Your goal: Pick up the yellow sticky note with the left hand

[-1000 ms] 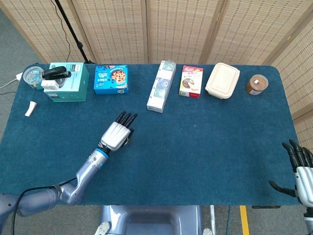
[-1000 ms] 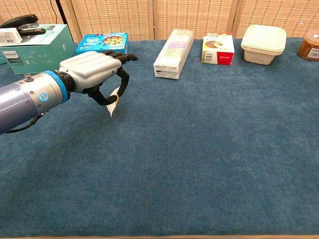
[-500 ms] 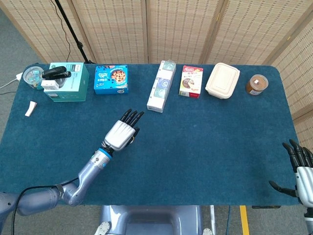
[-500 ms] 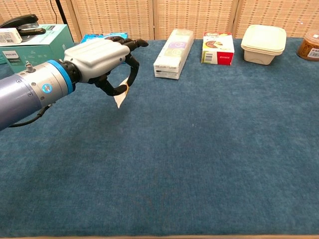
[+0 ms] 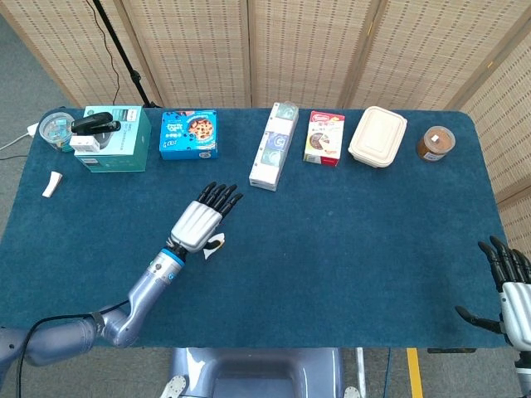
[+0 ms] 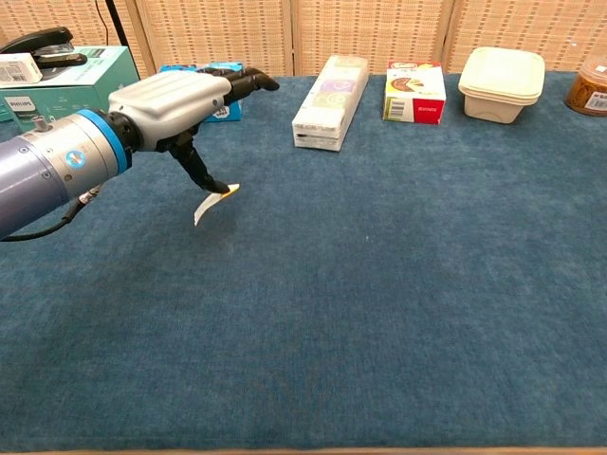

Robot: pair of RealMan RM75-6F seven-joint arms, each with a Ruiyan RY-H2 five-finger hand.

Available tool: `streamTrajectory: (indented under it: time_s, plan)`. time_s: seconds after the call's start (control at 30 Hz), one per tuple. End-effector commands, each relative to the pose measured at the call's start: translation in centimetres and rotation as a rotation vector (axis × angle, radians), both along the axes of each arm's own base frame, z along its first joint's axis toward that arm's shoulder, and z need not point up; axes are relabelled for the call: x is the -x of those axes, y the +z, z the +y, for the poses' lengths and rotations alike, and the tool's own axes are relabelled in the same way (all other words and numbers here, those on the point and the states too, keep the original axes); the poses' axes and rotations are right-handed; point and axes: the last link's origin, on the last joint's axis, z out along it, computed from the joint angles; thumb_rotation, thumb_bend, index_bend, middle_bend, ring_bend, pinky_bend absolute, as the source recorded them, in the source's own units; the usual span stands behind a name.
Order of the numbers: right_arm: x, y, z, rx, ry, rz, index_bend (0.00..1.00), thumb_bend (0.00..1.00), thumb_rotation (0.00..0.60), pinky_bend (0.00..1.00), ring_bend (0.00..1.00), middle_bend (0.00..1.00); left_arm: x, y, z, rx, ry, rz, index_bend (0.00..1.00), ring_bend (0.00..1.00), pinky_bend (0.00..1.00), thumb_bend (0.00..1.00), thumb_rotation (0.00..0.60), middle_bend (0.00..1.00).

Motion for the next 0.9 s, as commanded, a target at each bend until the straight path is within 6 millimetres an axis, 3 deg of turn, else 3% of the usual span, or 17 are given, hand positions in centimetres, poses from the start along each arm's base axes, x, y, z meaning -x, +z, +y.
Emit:
streamTrajectory:
  time_s: [0.03,0.33,0.67,0.9]
  plan:
    - [0.0,0.0,0.0,0.0,0.0,-0.001,0.0,0.0,0.6,0.0,0.0,0.0,0.2,0.6,0.0,-0.007,0.005,-0.017,0.0,0.0,0.0,0.0,0.6,0.0]
    - [-0.1,0.2,0.0,0.007,0.003,-0.006,0.0,0.0,0.6,0.0,0.0,0.0,3.7,3.9,-1.4,-0.028,0.069,-0.023,0.0,0.0,0.0,0.0,0.6,0.0]
    - [-0.3,0.1,0.1,0.008,0.012,-0.008,0.0,0.0,0.6,0.0,0.0,0.0,10.8,10.1,-5.5,-0.09,0.312,-0.052,0.0,0.0,0.0,0.0,0.6,0.0]
    - [-0.4,0.1,0.3,0.01,0.017,-0.005,0.0,0.0,0.6,0.0,0.0,0.0,14.3,13.5,-8.3,-0.165,0.407,-0.107,0.0,0.0,0.0,0.0,0.6,0.0]
